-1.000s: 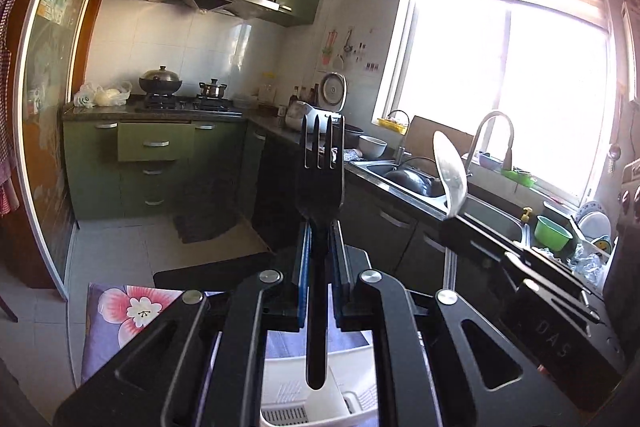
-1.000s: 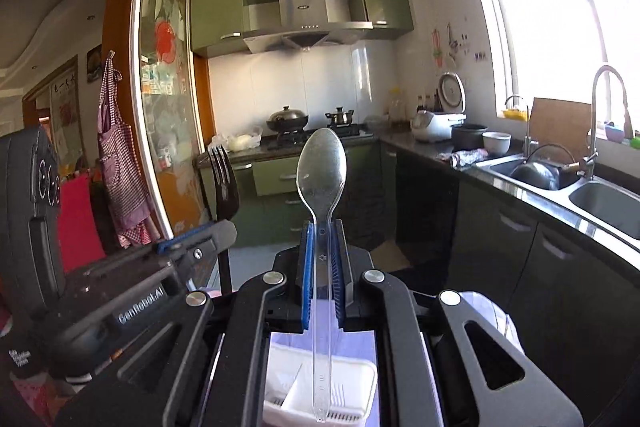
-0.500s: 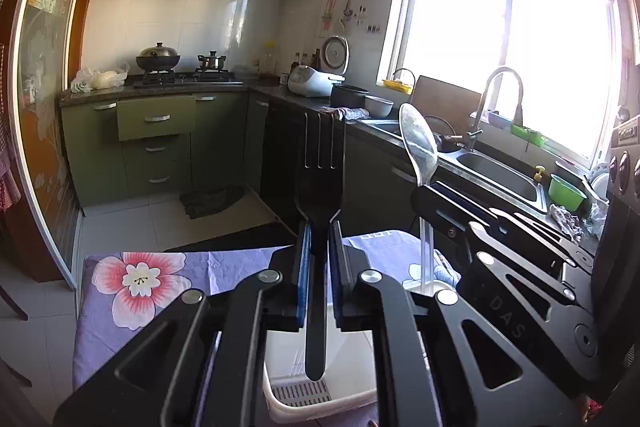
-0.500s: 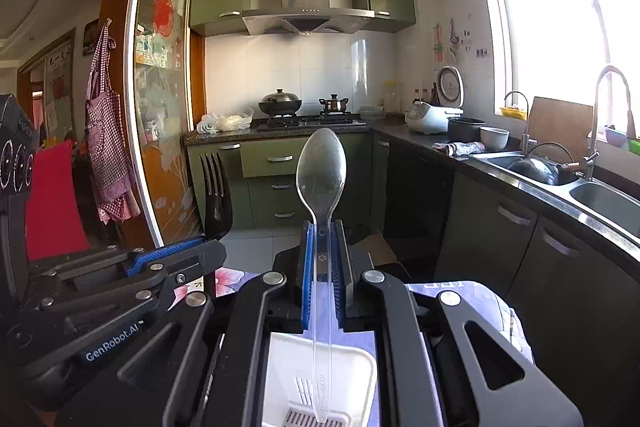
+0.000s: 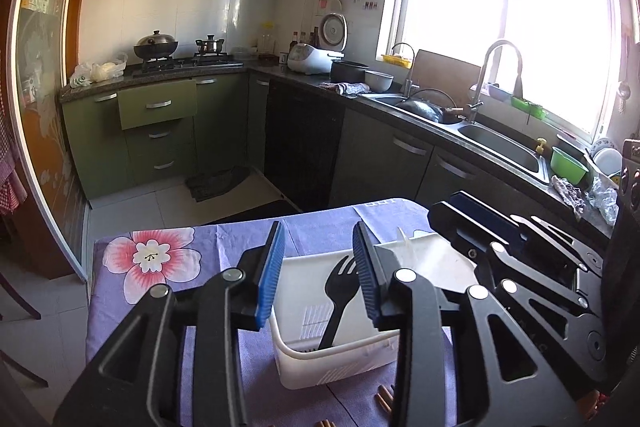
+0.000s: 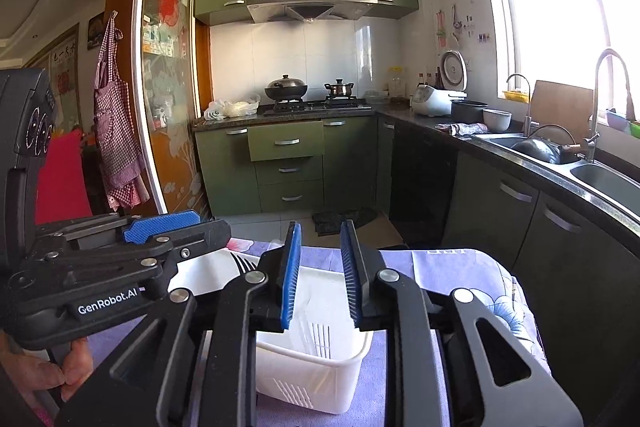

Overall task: Organize utensils
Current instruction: 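Carry fork and spoon over the white caddy and open both tools to drop them, then grasp a wooden chopstick with the right tool and lift it upright while the left tool approaches another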

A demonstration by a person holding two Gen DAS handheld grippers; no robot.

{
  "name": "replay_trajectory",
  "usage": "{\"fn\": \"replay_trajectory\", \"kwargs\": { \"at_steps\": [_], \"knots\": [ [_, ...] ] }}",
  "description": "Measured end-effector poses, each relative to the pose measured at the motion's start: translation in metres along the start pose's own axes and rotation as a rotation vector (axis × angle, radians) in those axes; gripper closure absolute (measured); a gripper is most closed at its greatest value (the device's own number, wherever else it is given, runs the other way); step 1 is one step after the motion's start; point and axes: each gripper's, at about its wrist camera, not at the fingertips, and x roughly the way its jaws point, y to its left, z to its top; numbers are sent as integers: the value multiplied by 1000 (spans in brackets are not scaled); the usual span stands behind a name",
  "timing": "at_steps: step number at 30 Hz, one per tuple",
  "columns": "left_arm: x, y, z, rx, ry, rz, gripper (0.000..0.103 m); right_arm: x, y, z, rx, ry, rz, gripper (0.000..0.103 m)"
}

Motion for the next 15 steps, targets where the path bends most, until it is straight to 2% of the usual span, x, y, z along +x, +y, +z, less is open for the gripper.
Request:
{"fn": "replay_trajectory", "kwargs": {
  "at_steps": [3,5,6,7,9,12,13,14,15],
  "knots": [
    [-16,0,6,-15,-6,-22,66,-22,-5,6,30,-27,17,83],
    [-30,2,6,-31,14,-24,49,-44,-8,7,40,-42,16,77],
    [-36,4,2,-40,36,-9,45,-56,-10,6,47,-43,11,68],
    [-40,7,-3,-48,71,9,40,-67,-13,4,52,-37,10,66],
    [-40,15,-24,-67,197,43,39,-87,-19,-5,54,-9,4,66],
    [-27,29,-69,-119,441,67,41,-108,-29,-26,52,72,-19,66],
    [-21,33,-85,-131,517,66,47,-112,-32,-34,49,110,-24,66],
    [-15,36,-100,-142,588,63,58,-115,-34,-43,48,140,-27,66],
    [-11,37,-113,-150,644,65,62,-117,-36,-51,42,173,-35,66]
  ]
}}
